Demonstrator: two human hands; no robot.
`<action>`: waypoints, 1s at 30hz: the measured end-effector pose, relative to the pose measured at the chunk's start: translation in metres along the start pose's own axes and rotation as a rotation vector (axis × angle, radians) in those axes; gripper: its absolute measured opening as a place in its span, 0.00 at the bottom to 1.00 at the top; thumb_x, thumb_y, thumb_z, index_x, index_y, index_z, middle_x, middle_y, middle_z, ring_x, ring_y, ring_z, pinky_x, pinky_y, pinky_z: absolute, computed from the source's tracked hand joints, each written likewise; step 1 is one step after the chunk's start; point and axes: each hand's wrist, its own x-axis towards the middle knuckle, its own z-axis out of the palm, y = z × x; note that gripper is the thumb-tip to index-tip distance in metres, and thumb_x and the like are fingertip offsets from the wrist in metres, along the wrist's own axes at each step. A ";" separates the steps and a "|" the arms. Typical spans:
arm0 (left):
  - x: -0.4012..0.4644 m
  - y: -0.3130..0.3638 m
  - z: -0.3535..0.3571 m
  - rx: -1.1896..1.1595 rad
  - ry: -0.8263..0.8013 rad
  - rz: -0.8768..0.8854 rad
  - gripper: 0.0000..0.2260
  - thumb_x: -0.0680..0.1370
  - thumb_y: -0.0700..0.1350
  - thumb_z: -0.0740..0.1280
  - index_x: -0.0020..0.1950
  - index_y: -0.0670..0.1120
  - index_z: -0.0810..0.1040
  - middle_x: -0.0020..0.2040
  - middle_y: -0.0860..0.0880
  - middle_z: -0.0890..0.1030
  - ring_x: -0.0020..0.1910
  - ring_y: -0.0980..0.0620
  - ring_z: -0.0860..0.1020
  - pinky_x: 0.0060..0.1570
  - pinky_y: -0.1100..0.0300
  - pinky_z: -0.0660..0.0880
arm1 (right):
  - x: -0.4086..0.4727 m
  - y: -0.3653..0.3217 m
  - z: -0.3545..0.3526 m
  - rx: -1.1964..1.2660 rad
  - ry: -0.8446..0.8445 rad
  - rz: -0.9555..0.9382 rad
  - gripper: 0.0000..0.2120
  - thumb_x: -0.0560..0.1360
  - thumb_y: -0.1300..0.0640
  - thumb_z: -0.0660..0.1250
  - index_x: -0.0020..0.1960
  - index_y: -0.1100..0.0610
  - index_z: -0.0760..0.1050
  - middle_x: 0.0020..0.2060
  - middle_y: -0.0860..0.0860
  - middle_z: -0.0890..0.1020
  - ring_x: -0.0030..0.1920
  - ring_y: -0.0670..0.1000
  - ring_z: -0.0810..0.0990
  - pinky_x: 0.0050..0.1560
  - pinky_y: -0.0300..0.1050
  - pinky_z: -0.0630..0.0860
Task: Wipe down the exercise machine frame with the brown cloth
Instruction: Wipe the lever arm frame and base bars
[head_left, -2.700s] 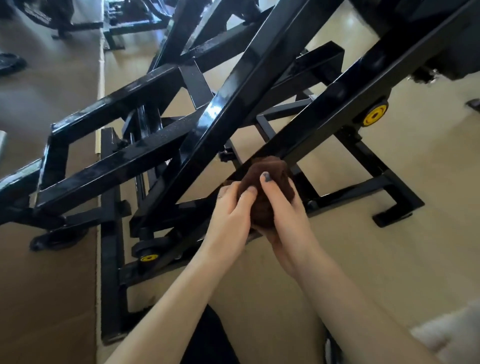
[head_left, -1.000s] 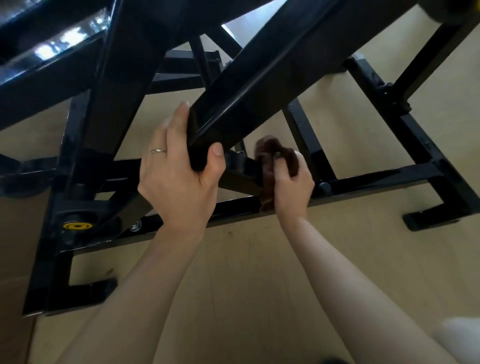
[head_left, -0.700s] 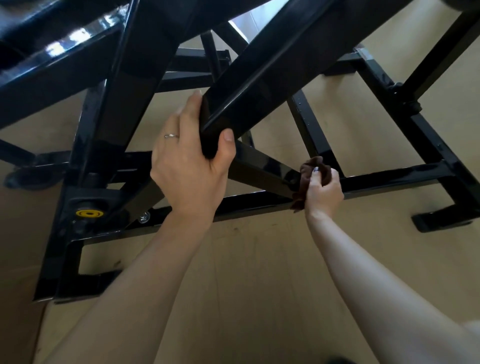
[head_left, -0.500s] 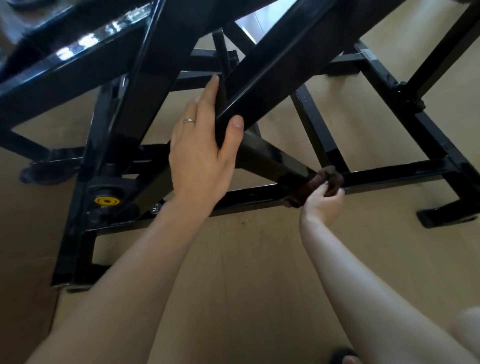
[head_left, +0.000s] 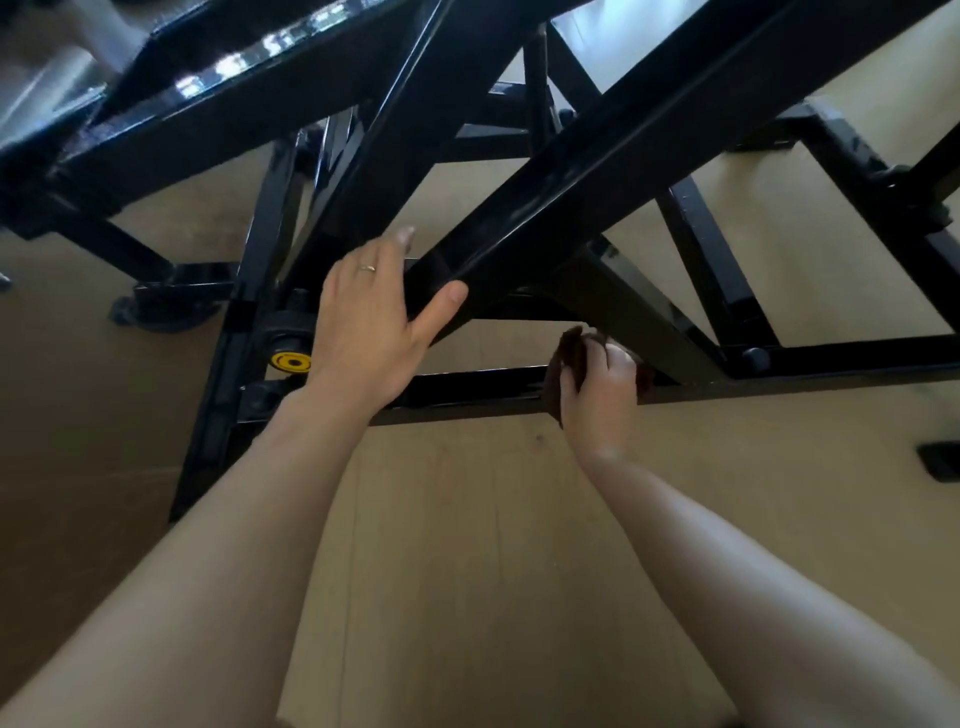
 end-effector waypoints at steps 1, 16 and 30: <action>-0.002 -0.005 0.005 -0.052 -0.035 -0.032 0.37 0.80 0.70 0.52 0.77 0.43 0.66 0.69 0.42 0.75 0.70 0.41 0.71 0.73 0.41 0.64 | -0.001 0.005 0.006 -0.006 -0.013 -0.013 0.13 0.82 0.55 0.66 0.65 0.59 0.77 0.63 0.54 0.79 0.71 0.54 0.72 0.74 0.55 0.69; 0.003 -0.014 0.022 -0.240 -0.020 0.042 0.44 0.76 0.76 0.47 0.68 0.38 0.71 0.49 0.44 0.78 0.46 0.43 0.79 0.50 0.38 0.77 | -0.024 -0.077 0.104 -0.021 -0.287 -0.597 0.15 0.81 0.51 0.66 0.64 0.57 0.76 0.62 0.54 0.81 0.68 0.55 0.75 0.72 0.56 0.72; -0.001 -0.010 0.021 -0.222 0.001 -0.002 0.36 0.78 0.71 0.52 0.67 0.41 0.72 0.50 0.45 0.79 0.50 0.42 0.79 0.58 0.38 0.74 | 0.009 0.029 0.022 -0.067 -0.017 -0.088 0.11 0.82 0.55 0.64 0.62 0.59 0.77 0.65 0.56 0.77 0.72 0.56 0.70 0.72 0.58 0.72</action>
